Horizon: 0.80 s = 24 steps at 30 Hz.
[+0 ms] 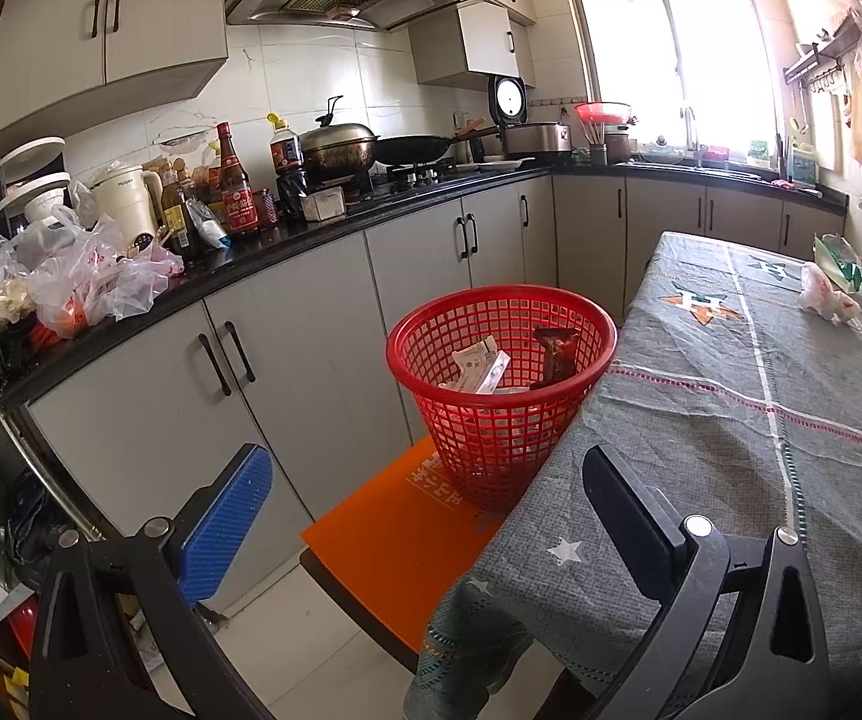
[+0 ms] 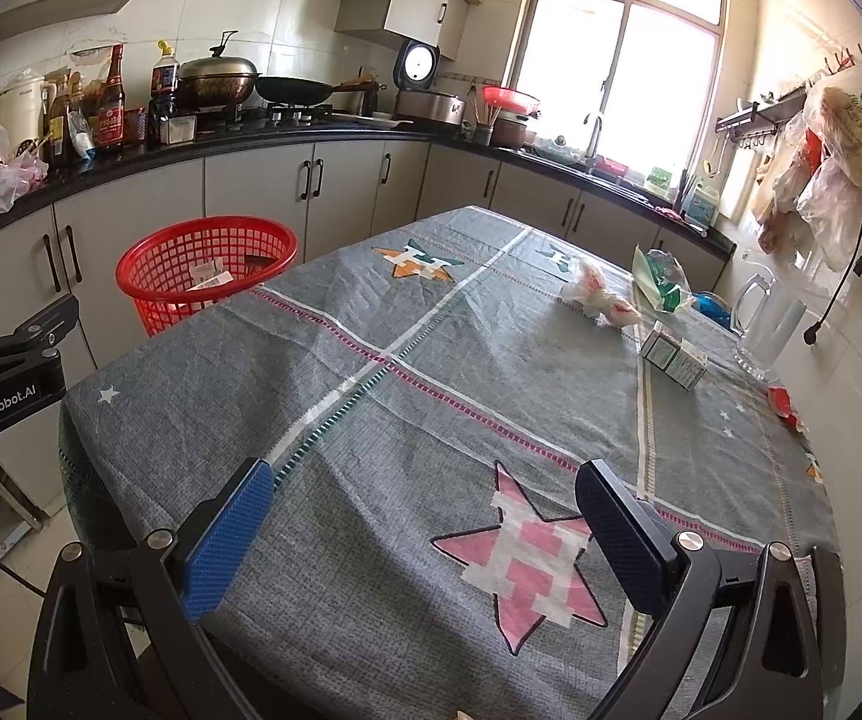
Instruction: Collect trash
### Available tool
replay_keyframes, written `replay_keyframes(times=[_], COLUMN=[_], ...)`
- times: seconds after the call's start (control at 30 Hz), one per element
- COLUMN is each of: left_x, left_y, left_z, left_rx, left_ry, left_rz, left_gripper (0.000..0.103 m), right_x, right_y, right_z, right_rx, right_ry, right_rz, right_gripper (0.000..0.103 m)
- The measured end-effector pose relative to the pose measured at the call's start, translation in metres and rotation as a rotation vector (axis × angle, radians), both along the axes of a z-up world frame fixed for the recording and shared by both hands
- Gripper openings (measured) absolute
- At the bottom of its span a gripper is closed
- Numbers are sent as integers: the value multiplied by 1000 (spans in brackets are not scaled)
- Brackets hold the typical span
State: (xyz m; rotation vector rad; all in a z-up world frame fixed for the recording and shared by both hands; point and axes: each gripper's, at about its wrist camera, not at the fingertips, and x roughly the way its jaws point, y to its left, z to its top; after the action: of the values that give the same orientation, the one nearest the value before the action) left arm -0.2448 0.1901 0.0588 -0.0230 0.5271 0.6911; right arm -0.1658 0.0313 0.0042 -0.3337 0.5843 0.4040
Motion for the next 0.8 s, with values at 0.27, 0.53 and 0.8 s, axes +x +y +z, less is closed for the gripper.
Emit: replay_keyframes(times=[0.27, 0.53, 0.8], left_x=[1, -1, 1], left_y=[0, 1, 1], left_z=[0, -2, -2], left_rx=[-1, -4, -2], left_ry=[1, 3, 4], left_rz=[-2, -4, -6], left_gripper=[103, 103, 103], right_x=[0, 0, 3], right_y=[1, 2, 3], right_z=[0, -2, -3], right_rx=[-2, -4, -7], right_ry=[3, 6, 12], right_rz=[3, 5, 10], right_gripper=[102, 102, 102])
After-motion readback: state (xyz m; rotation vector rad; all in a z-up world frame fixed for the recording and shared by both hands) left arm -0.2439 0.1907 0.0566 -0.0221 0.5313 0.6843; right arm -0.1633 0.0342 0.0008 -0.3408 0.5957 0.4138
